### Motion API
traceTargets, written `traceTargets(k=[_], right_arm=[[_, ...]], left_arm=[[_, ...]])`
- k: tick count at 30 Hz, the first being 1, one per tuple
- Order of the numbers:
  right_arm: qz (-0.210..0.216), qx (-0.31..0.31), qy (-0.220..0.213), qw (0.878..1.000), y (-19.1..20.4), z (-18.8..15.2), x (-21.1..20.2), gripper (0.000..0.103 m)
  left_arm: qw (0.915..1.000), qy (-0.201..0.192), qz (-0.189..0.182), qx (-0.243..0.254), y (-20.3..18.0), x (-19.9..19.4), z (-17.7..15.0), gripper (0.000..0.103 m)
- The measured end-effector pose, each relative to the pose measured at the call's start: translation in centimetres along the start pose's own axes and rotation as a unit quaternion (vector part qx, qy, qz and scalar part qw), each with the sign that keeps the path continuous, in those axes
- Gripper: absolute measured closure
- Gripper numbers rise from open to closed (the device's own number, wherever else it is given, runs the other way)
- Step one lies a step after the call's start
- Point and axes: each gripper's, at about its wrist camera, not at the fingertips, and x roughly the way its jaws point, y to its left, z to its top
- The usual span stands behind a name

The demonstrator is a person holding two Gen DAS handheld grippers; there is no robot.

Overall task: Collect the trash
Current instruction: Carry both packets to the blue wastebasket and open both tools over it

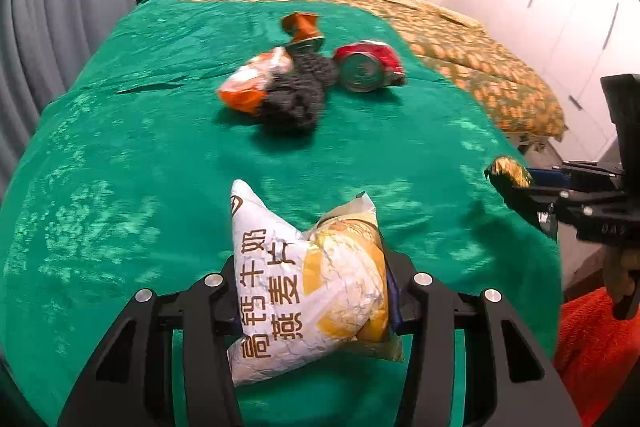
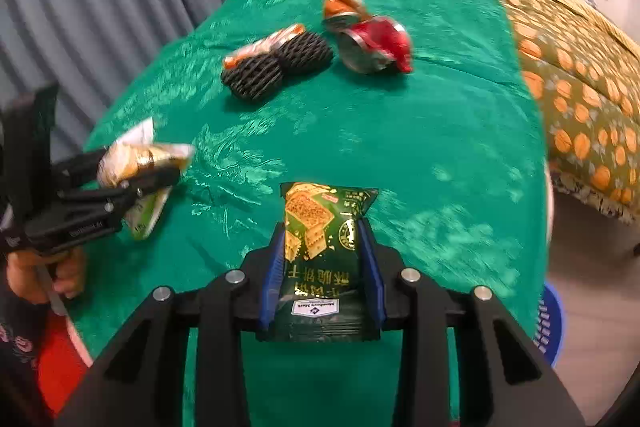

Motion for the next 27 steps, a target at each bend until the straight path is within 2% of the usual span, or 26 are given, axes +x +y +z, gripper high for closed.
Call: traceTargets(k=[5, 10, 16, 18, 21, 27], right_arm=[[-0.003, 0.052, -0.028, 0.998, -4.8, -2.3, -4.0, 0.069], [-0.056, 0.102, -0.036, 0.993, -12.0, -5.5, -7.1, 0.069], [-0.109, 0.144, -0.03, 0.983, -19.6, -8.8, -8.5, 0.069], [-0.122, 0.152, -0.024, 0.981, -21.6, -9.8, -8.2, 0.069], [-0.131, 0.181, -0.018, 0.975, -25.1, -11.5, -7.1, 0.069], [-0.12, 0.251, -0.005, 0.961, -30.9, -14.7, -5.5, 0.068]], left_arm=[[0.9992, 0.005, -0.038, 0.01, -4.2, -0.6, -0.2, 0.056], [0.9945, 0.014, -0.089, 0.054, -12.1, -0.1, 1.2, 0.056], [0.9827, 0.049, -0.15, 0.096, -23.6, 3.6, 2.9, 0.055], [0.9786, 0.059, -0.157, 0.119, -27.7, 5.5, 3.0, 0.055], [0.9758, 0.075, -0.154, 0.136, -31.7, 8.5, 2.6, 0.055], [0.9752, 0.115, -0.144, 0.123, -36.3, 15.9, 0.9, 0.055]])
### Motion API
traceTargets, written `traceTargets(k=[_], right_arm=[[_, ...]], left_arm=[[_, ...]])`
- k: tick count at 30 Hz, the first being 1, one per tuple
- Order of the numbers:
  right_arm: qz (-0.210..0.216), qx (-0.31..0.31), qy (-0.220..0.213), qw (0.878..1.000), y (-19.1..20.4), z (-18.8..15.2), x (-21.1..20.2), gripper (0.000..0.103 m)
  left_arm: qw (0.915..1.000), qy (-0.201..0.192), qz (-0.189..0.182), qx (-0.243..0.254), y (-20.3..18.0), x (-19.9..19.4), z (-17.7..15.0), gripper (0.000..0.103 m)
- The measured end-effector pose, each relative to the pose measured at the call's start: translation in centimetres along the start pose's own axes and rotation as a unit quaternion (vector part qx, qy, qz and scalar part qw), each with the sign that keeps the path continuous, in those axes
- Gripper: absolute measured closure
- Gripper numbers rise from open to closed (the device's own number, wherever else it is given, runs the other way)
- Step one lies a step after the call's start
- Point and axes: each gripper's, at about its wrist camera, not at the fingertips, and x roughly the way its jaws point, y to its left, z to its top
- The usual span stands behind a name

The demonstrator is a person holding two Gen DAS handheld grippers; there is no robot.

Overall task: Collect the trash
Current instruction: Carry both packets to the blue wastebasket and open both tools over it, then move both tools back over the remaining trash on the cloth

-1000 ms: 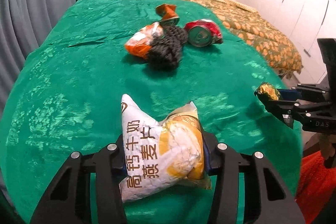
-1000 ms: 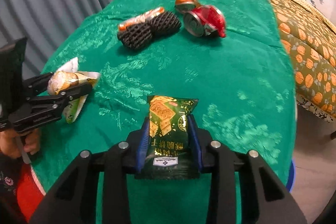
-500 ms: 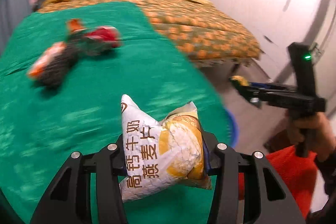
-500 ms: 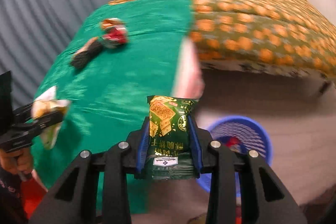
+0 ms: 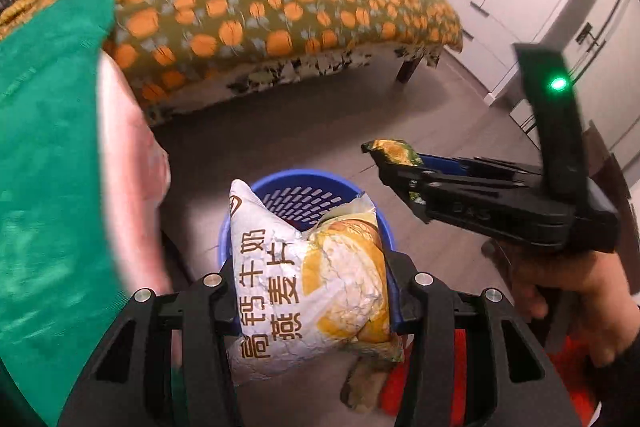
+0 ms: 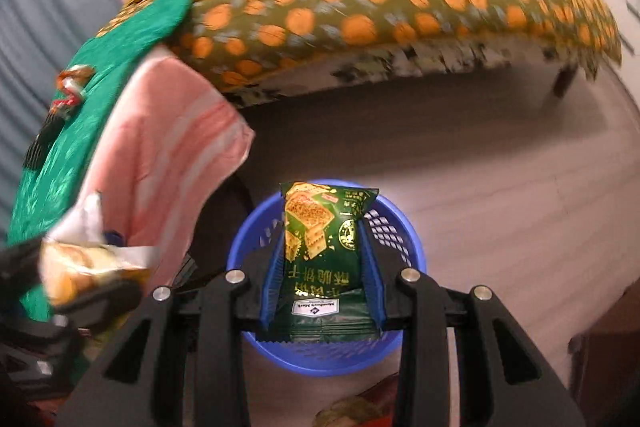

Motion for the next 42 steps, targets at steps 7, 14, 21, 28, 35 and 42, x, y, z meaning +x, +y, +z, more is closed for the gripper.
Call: traceTargets(k=[7, 14, 21, 28, 35, 42], right_arm=[[0.014, 0.028, 0.016, 0.999, -1.8, 0.2, 2.2, 0.068], [0.025, 0.062, 0.019, 0.998, -3.2, 0.4, 3.3, 0.043], [0.013, 0.074, -0.021, 0.997, -3.6, 1.3, 1.1, 0.038], [-0.034, 0.032, -0.097, 0.994, -0.4, 2.5, -2.6, 0.029], [-0.069, -0.078, -0.154, 0.983, 6.7, 1.3, -4.5, 0.027], [-0.02, -0.179, -0.138, 0.974, 18.7, -1.6, -5.0, 0.025]], left_arm=[[0.9997, 0.019, 0.009, -0.013, 0.2, 5.9, 0.4, 0.054], [0.9993, 0.029, 0.019, -0.013, 1.1, 9.2, 0.6, 0.043], [0.9995, 0.007, 0.015, -0.027, 1.1, 7.6, 1.0, 0.03], [0.9987, -0.043, -0.013, -0.021, -0.4, -0.1, 0.5, 0.027], [0.9952, -0.097, 0.007, -0.01, 3.5, -10.9, -4.4, 0.021], [0.9874, -0.093, 0.107, -0.07, 14.4, -17.0, -10.4, 0.02]])
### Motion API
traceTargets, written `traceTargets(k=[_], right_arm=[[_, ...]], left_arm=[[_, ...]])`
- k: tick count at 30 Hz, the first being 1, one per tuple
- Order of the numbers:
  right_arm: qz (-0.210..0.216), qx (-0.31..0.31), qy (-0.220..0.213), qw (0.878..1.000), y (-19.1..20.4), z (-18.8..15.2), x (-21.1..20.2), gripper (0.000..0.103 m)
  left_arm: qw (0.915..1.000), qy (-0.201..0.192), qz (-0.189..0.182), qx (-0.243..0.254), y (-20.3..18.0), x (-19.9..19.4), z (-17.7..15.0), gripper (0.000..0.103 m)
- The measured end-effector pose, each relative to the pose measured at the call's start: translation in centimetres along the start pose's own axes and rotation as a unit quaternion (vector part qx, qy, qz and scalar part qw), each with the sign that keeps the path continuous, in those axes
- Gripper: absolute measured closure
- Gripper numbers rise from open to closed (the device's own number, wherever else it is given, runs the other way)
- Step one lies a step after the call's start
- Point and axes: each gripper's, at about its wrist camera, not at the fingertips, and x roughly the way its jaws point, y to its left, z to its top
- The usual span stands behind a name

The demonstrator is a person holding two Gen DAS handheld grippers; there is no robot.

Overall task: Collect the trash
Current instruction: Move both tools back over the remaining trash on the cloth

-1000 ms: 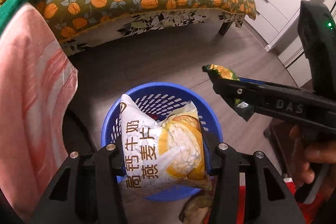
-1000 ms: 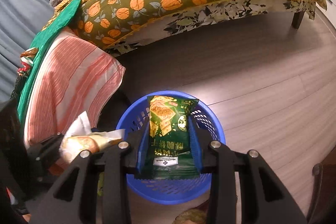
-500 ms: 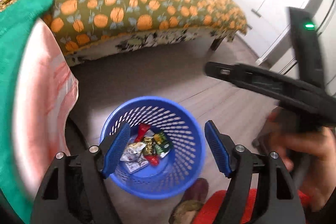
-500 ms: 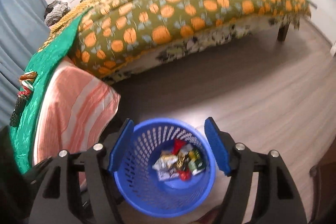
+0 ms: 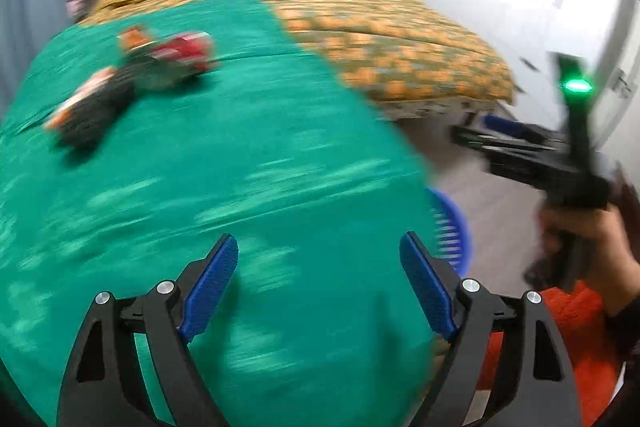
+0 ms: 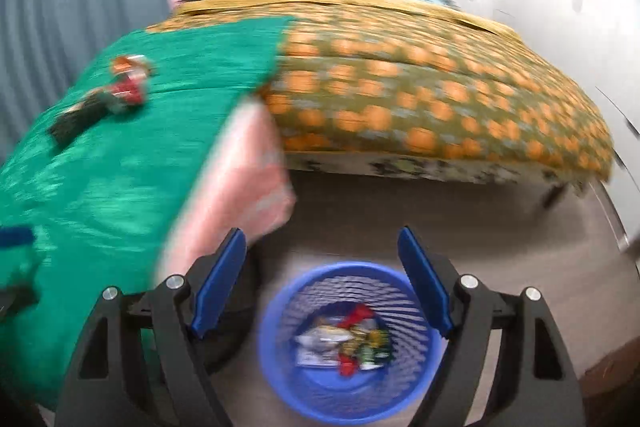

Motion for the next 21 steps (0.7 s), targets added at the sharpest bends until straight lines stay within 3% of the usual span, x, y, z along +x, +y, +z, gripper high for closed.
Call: traceTargets(k=[5, 11, 17, 21], right_arm=[[0.08, -0.02, 0.021, 0.996, 9.7, 1.6, 0.8, 0.022], [0.116, -0.08, 0.049, 0.989, 19.9, 2.5, 4.5, 0.022], [0.121, -0.101, 0.083, 0.984, 22.8, 2.6, 6.9, 0.021], [0.117, -0.106, 0.084, 0.984, 23.1, 2.6, 7.1, 0.019]], left_arm=[[0.9972, -0.005, 0.05, -0.056, 9.3, -2.4, -0.8, 0.019], [0.9897, -0.026, 0.085, -0.113, 19.0, -3.9, 1.8, 0.018], [0.9877, -0.05, 0.106, -0.104, 24.9, -1.8, 7.7, 0.017], [0.9935, -0.047, 0.075, -0.071, 26.6, 1.1, 12.1, 0.018]])
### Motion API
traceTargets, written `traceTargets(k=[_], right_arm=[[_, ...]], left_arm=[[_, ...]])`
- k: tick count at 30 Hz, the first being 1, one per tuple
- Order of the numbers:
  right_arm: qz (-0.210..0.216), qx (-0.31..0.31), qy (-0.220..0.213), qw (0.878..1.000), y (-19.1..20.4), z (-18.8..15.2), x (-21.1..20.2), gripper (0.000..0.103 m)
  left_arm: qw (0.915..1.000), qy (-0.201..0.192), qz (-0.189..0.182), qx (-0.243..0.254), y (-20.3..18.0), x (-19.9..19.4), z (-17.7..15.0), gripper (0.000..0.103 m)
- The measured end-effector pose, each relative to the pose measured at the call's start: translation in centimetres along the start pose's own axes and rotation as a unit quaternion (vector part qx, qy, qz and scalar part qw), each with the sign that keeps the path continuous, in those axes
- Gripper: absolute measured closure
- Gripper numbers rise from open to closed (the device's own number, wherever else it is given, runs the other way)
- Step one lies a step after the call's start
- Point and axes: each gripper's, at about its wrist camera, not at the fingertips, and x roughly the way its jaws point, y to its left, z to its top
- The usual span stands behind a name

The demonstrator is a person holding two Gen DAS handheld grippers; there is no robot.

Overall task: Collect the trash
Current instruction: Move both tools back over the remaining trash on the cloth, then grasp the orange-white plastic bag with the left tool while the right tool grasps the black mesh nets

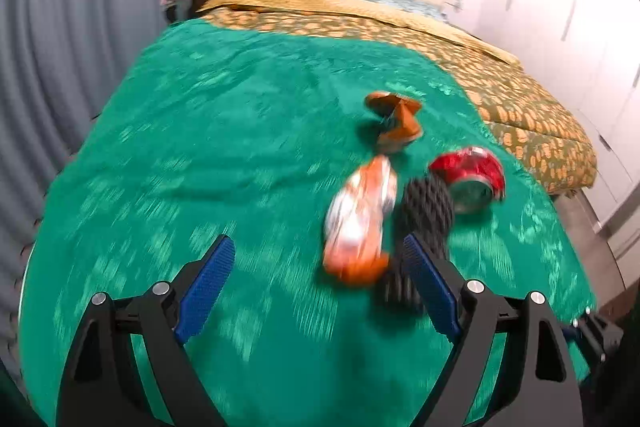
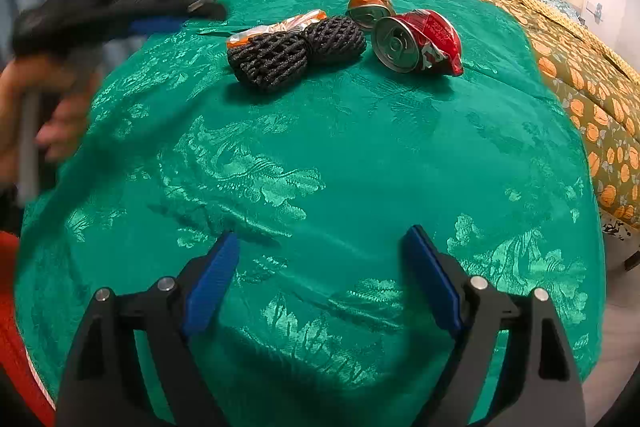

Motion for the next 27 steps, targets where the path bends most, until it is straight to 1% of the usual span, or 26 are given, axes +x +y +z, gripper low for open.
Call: traceTargets(k=[2, 3, 7, 8, 9, 10, 11, 12, 15, 17, 19, 21, 23, 27], right_arm=[[-0.001, -0.001, 0.001, 1.0, -0.1, 0.0, 0.0, 0.019], [0.0, 0.0, 0.0, 1.0, -0.1, 0.1, 0.0, 0.019], [0.003, 0.002, 0.0, 1.0, -0.4, -0.4, -0.3, 0.019], [0.003, 0.003, 0.0, 1.0, -0.4, -0.5, -0.3, 0.018], [0.004, 0.003, 0.0, 1.0, -0.4, -0.4, -0.3, 0.018], [0.004, 0.003, 0.0, 1.0, -0.4, -0.4, -0.3, 0.018], [0.004, 0.003, 0.0, 1.0, -0.3, -0.5, -0.4, 0.018], [0.004, 0.003, 0.0, 1.0, -0.3, -0.5, -0.4, 0.018], [0.004, 0.003, 0.0, 1.0, -0.3, -0.4, -0.4, 0.018], [0.004, 0.003, 0.0, 1.0, -0.2, -0.4, -0.3, 0.018], [0.004, 0.003, 0.0, 1.0, -0.2, -0.4, -0.3, 0.018], [0.004, 0.003, 0.0, 1.0, -0.2, -0.4, -0.3, 0.018], [0.004, 0.003, 0.0, 1.0, -0.2, -0.4, -0.3, 0.018], [0.005, 0.004, -0.001, 1.0, -0.3, -0.5, -0.4, 0.018]], left_arm=[[0.9998, 0.012, -0.013, 0.013, -0.4, 1.8, 0.9, 0.018], [0.9996, 0.017, -0.013, 0.02, -0.6, 2.7, 1.3, 0.02], [0.996, 0.049, -0.026, 0.071, -1.8, 5.8, 1.7, 0.024], [0.9949, 0.054, -0.024, 0.082, -2.0, 6.3, 1.5, 0.027], [0.994, 0.058, -0.02, 0.091, -2.2, 6.8, 1.4, 0.033], [0.9938, 0.062, -0.025, 0.09, -2.1, 7.2, 1.2, 0.037], [0.994, 0.062, -0.033, 0.084, -1.9, 7.3, 1.1, 0.05], [0.9946, 0.062, -0.04, 0.072, -1.6, 7.3, 1.1, 0.055], [0.9974, 0.045, -0.021, 0.051, -1.1, 6.2, 0.6, 0.057], [0.9986, 0.043, -0.009, 0.029, -0.6, 5.3, 0.0, 0.057], [0.999, 0.043, 0.011, 0.0, 0.0, 3.4, -1.1, 0.057], [0.9981, 0.048, 0.032, -0.022, 0.4, 1.5, -2.5, 0.056], [0.9965, 0.054, 0.047, -0.045, 0.6, -1.0, -4.8, 0.056], [0.9954, 0.052, 0.051, -0.062, 0.3, -4.2, -8.7, 0.055]])
